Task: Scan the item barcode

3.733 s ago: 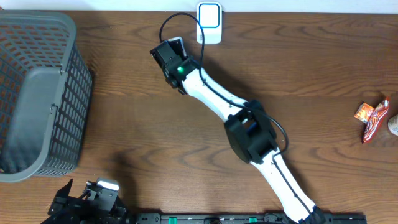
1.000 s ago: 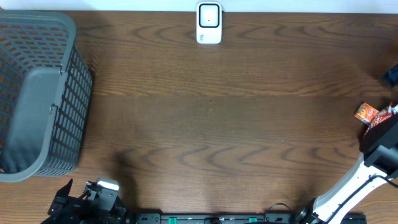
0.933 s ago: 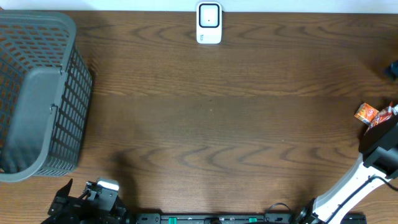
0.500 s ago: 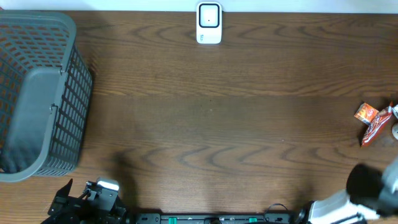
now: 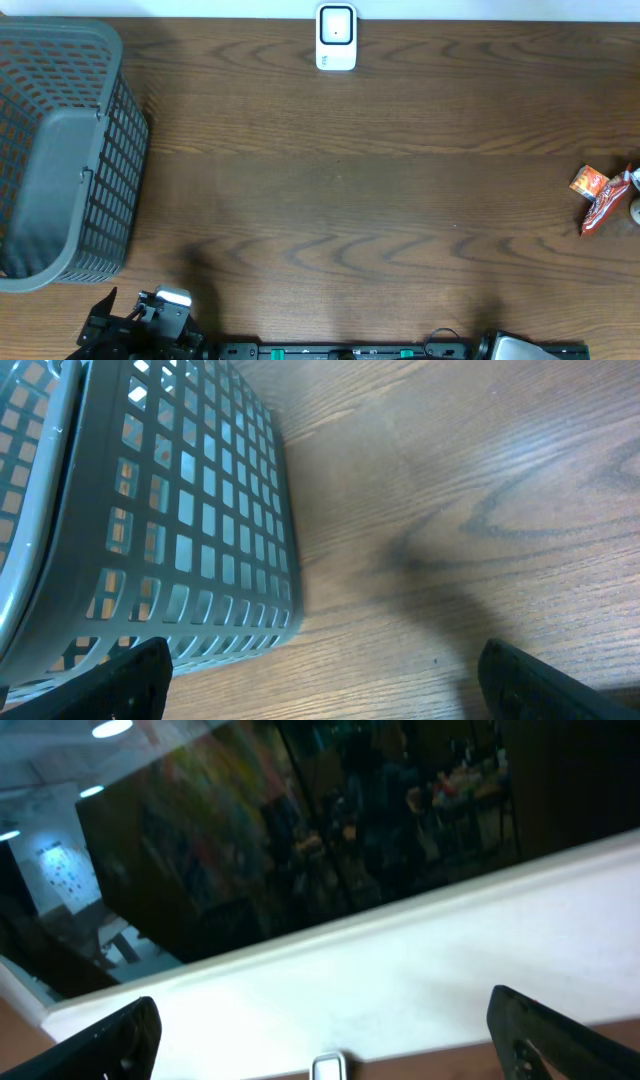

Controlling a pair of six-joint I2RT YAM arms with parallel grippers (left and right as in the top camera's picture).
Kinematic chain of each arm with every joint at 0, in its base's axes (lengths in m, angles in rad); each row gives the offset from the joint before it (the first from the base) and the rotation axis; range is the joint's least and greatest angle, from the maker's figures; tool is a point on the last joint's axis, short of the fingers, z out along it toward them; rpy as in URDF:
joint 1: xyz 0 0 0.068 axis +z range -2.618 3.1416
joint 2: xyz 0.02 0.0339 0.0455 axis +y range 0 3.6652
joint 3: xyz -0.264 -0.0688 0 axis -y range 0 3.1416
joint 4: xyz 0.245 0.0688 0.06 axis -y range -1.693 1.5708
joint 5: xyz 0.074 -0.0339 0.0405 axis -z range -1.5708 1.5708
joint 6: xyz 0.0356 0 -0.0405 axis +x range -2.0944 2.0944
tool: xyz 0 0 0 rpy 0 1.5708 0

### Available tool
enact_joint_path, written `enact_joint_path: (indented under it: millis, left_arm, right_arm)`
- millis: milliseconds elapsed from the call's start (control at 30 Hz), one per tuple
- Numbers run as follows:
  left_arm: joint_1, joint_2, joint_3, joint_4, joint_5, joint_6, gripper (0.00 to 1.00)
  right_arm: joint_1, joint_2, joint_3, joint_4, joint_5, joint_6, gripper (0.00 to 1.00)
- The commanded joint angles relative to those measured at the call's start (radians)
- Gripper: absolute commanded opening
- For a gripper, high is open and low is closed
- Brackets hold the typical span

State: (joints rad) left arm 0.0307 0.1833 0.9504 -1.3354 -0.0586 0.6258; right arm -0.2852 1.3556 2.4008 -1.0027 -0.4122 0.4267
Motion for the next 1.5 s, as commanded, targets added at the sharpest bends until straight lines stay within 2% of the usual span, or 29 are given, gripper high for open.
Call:
enact_joint_path:
  millis: [0, 100, 233, 567, 633, 700, 833, 933, 1233, 1333, 1467]
  left_arm:
    - [-0.004, -0.001, 0.003, 0.0, -0.005, 0.002, 0.98]
    - [-0.004, -0.001, 0.003, 0.0, -0.005, 0.002, 0.98]
    - [-0.004, -0.001, 0.003, 0.002, -0.115, 0.003, 0.98]
    - [-0.004, -0.001, 0.003, 0.009, -0.118, 0.006, 0.98]
    - [-0.004, -0.001, 0.003, 0.05, -0.096, 0.006, 0.98]
    - [-0.004, -0.001, 0.003, 0.108, 0.011, 0.006, 0.98]
    - [-0.004, -0.001, 0.003, 0.275, 0.28, 0.006, 0.98]
    - [-0.004, -0.001, 0.003, 0.422, 0.333, 0.006, 0.98]
    - [-0.004, 0.052, 0.002, 0.993, 0.325, 0.003, 0.98]
    - [-0.004, 0.092, 0.002, 1.15, 0.213, -0.085, 0.98]
    - [-0.004, 0.162, 0.002, 1.276, 0.142, -0.1, 0.98]
  right_arm:
    - [0.016, -0.033, -0.071, -0.008, -0.005, -0.031, 0.99]
    - [0.02, -0.095, -0.182, 0.039, -0.004, -0.031, 0.99]
    - [0.034, -0.222, -0.435, 0.17, -0.004, -0.031, 0.99]
    - [0.058, -0.557, -1.051, 0.583, -0.001, -0.005, 0.99]
    - [0.058, -0.603, -1.121, 0.636, 0.004, 0.027, 0.99]
    - [0.058, -0.634, -1.162, 0.679, 0.004, 0.048, 0.99]
    - [0.058, -0.652, -1.172, 0.694, 0.004, 0.048, 0.99]
    - [0.058, -0.652, -1.172, 0.695, 0.004, 0.048, 0.99]
    - [0.057, -0.724, -1.173, 0.697, 0.003, 0.048, 0.99]
    - [0.056, -0.786, -1.173, 0.696, 0.004, 0.047, 0.99]
    - [0.056, -0.89, -1.173, 0.695, 0.003, 0.047, 0.99]
